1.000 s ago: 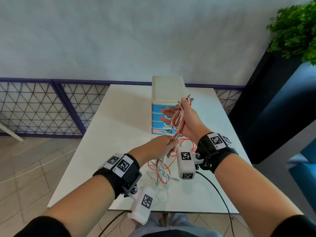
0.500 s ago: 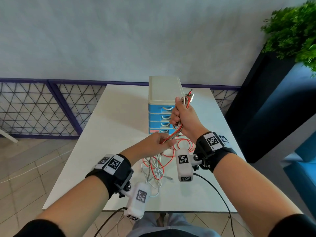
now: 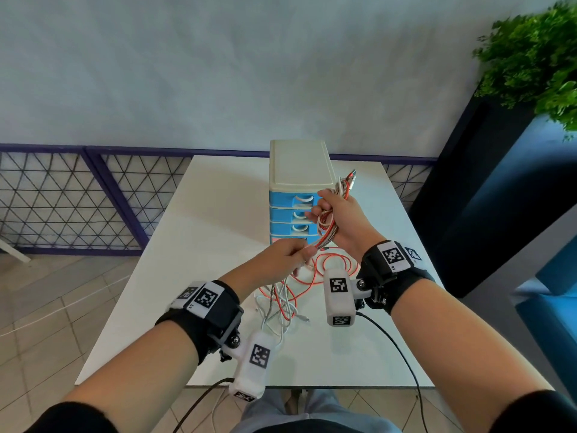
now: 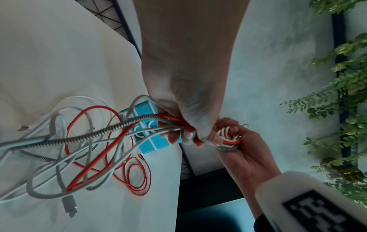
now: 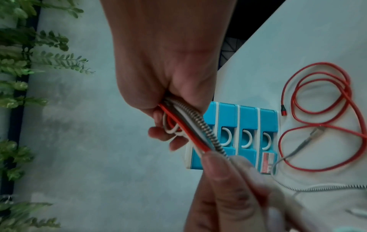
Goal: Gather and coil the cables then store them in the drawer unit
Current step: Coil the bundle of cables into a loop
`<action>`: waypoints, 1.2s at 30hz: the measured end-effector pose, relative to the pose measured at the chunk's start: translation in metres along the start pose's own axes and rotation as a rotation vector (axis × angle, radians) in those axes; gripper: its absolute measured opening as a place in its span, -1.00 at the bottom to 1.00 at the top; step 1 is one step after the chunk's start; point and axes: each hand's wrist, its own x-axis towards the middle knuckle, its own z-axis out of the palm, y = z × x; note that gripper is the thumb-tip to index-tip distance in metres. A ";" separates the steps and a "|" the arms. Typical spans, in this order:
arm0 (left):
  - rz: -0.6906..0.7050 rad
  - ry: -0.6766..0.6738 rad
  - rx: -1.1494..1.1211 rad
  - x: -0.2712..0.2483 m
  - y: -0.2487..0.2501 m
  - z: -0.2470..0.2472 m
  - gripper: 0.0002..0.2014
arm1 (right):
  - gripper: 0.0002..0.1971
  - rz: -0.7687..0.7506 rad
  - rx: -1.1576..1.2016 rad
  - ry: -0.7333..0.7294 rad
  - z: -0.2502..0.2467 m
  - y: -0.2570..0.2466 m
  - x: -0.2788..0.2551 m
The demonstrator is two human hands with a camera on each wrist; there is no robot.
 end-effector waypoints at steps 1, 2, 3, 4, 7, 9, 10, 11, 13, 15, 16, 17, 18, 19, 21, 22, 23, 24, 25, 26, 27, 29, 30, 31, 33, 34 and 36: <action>-0.001 0.000 -0.034 0.000 -0.001 0.000 -0.66 | -0.77 0.009 0.063 -0.004 0.001 -0.001 0.000; 0.000 -0.005 -0.079 0.001 -0.003 0.000 -0.67 | -0.78 0.021 0.121 -0.002 0.003 -0.003 0.000; 0.000 -0.021 -0.125 0.002 -0.004 -0.001 -0.67 | -0.79 0.031 0.163 0.002 0.004 -0.004 -0.001; -0.003 -0.050 -0.155 0.002 -0.004 -0.003 -0.68 | -0.79 0.032 0.180 0.007 0.004 -0.005 0.000; -0.055 -0.173 -0.171 -0.001 -0.005 -0.011 -0.69 | -0.79 0.006 0.149 0.027 0.002 -0.003 0.000; -0.099 -0.260 -0.226 -0.005 -0.008 -0.017 -0.70 | -0.78 -0.010 0.140 0.043 0.000 -0.001 0.000; -0.125 -0.298 -0.271 -0.007 -0.010 -0.020 -0.71 | -0.77 -0.017 0.138 0.052 -0.002 -0.001 0.000; -0.152 -0.325 -0.317 -0.009 -0.011 -0.023 -0.71 | -0.77 -0.022 0.139 0.062 -0.003 -0.001 0.000; -0.189 -0.354 -0.382 -0.012 -0.012 -0.026 -0.71 | -0.79 -0.028 0.147 0.081 -0.003 -0.002 -0.002; -0.204 -0.378 -0.398 -0.012 -0.011 -0.028 -0.71 | -0.82 -0.034 0.153 0.093 -0.003 -0.002 -0.003; -0.214 -0.385 -0.399 -0.011 -0.012 -0.028 -0.71 | -0.83 -0.036 0.153 0.097 -0.003 -0.003 -0.004; -0.229 -0.389 -0.406 -0.012 -0.012 -0.028 -0.71 | -0.84 -0.037 0.152 0.101 -0.004 -0.003 -0.004; -0.246 -0.386 -0.415 -0.011 -0.013 -0.028 -0.71 | -0.85 -0.038 0.152 0.105 -0.004 -0.004 -0.004; -0.257 -0.384 -0.425 -0.012 -0.013 -0.029 -0.71 | -0.85 -0.039 0.154 0.110 -0.005 -0.005 -0.003; -0.264 -0.381 -0.438 -0.012 -0.013 -0.029 -0.71 | -0.84 -0.043 0.156 0.118 -0.007 -0.006 -0.003; -0.265 -0.386 -0.441 -0.013 -0.013 -0.029 -0.71 | -0.84 -0.047 0.156 0.123 -0.008 -0.007 -0.002; -0.267 -0.396 -0.446 -0.014 -0.012 -0.028 -0.70 | -0.85 -0.048 0.159 0.127 -0.009 -0.007 -0.002; -0.263 -0.411 -0.449 -0.015 -0.012 -0.027 -0.69 | -0.86 -0.048 0.161 0.132 -0.010 -0.008 -0.002; -0.256 -0.426 -0.461 -0.016 -0.012 -0.026 -0.68 | -0.87 -0.047 0.159 0.134 -0.010 -0.008 -0.001; -0.251 -0.427 -0.459 -0.017 -0.012 -0.026 -0.67 | -0.87 -0.046 0.146 0.131 -0.010 -0.008 -0.001; -0.248 -0.406 -0.440 -0.016 -0.012 -0.025 -0.67 | -0.86 -0.046 0.118 0.123 -0.010 -0.008 -0.001; -0.220 -0.274 -0.346 -0.014 -0.013 -0.023 -0.70 | -0.86 -0.032 0.027 0.103 -0.011 -0.008 0.000; -0.190 -0.186 -0.275 -0.012 -0.013 -0.022 -0.72 | -0.86 -0.022 -0.035 0.092 -0.011 -0.009 0.000; -0.154 -0.106 -0.186 -0.010 -0.011 -0.023 -0.75 | -0.87 -0.015 -0.110 0.078 -0.011 -0.009 0.001; -0.056 0.026 0.046 -0.007 -0.006 -0.028 -0.80 | -0.89 -0.020 -0.291 0.039 -0.009 -0.008 0.000; -0.003 0.072 0.155 -0.006 -0.003 -0.031 -0.82 | -0.90 -0.029 -0.376 0.014 -0.008 -0.008 -0.001; 0.056 0.123 0.320 -0.002 0.001 -0.037 -0.85 | -0.90 -0.009 -0.489 -0.061 -0.005 -0.006 -0.003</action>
